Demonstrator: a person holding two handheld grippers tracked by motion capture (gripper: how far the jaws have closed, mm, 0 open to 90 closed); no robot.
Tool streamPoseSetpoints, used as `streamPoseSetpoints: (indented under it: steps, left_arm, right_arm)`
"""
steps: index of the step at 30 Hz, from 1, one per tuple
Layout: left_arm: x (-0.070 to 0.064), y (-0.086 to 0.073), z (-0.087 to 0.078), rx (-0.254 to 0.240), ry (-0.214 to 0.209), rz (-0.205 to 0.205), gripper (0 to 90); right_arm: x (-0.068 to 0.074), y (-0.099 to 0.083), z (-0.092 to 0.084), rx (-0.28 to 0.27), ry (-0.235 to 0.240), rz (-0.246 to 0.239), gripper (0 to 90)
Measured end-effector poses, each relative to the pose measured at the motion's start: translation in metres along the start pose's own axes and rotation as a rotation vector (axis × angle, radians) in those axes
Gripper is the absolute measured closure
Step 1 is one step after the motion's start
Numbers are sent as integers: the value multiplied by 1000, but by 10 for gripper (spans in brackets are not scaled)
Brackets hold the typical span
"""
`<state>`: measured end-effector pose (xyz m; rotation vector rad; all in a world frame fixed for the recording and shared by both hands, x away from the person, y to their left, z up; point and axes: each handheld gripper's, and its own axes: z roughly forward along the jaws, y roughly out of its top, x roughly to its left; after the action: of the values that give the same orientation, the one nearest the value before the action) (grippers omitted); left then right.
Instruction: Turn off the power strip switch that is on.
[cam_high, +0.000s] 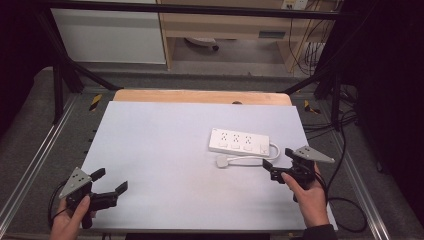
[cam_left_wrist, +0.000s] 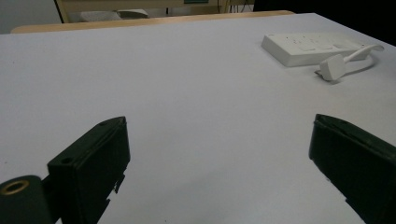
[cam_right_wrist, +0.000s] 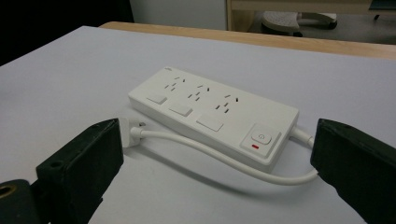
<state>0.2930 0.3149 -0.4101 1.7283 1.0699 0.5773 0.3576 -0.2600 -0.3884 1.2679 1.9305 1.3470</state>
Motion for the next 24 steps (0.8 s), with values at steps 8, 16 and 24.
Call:
streamPoseSetpoints:
  steps: [8,16,24]
  left_arm:
    - [0,0,0,0,-1,0,51]
    - [0,0,0,0,0,0,51]
    - [0,0,0,0,-2,0,51]
  right_arm:
    - [0,8,4,-14,-1,2,55]
    - [-4,15,7,-26,-16,-4,75]
    - [-6,23,12,-39,-20,-10,165]
